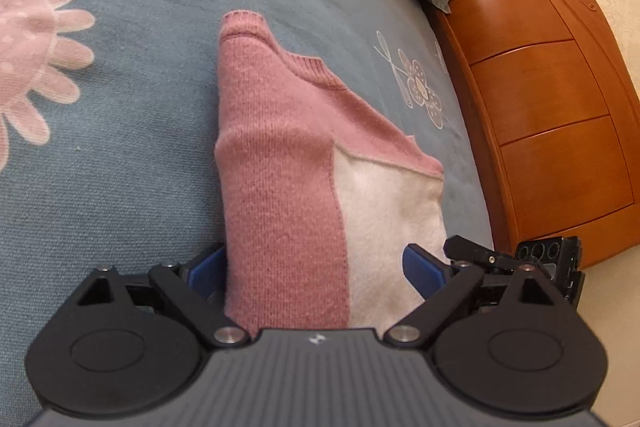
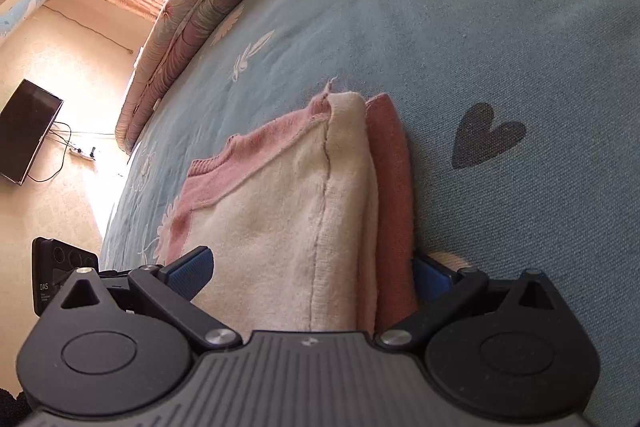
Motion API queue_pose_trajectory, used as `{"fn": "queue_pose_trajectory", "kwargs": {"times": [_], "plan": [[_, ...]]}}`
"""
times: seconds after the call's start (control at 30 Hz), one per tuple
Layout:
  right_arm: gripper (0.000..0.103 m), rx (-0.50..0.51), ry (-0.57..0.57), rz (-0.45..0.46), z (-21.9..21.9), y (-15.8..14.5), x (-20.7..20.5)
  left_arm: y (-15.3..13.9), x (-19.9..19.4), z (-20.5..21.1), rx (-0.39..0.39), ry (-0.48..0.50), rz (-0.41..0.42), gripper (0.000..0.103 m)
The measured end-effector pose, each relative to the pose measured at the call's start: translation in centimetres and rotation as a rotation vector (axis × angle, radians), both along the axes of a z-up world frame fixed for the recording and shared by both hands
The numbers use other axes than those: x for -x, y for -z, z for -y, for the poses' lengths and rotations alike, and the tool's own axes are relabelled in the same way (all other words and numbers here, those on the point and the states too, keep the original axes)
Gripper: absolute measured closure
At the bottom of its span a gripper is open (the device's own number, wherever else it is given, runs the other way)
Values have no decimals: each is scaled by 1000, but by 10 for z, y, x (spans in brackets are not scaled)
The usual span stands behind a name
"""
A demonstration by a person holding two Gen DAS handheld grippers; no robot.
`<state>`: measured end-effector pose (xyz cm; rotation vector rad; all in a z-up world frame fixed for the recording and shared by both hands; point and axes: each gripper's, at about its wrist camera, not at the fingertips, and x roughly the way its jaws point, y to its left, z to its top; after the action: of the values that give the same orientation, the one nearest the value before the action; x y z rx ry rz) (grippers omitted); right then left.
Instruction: Fold clothes
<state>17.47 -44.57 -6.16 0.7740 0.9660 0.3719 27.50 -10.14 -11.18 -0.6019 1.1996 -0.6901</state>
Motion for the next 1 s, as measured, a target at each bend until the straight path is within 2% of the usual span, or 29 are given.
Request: {"fn": "queue_pose_trajectory", "kwargs": {"times": [0.17,0.33,0.43,0.67,0.83,0.9,1.0], "plan": [[0,-102,23,-18,9,8,-13,3,-4,3,34,8,-33,5],[0,-86,-14,-40,-2,6,11,10,10,-12,93,24,-76,5],[0,-77,-28,-7,-8,7,20,13,10,-14,107,21,-79,5],[0,-128,-2,-16,-13,15,-14,10,-14,11,84,33,-67,2],[0,-181,-55,-40,-19,15,4,13,6,-5,122,49,-54,2],[0,-197,-47,-29,-17,18,1,18,1,-9,154,31,-72,2],[0,-225,-17,-20,-13,22,-8,17,-16,1,144,5,-98,2]]}}
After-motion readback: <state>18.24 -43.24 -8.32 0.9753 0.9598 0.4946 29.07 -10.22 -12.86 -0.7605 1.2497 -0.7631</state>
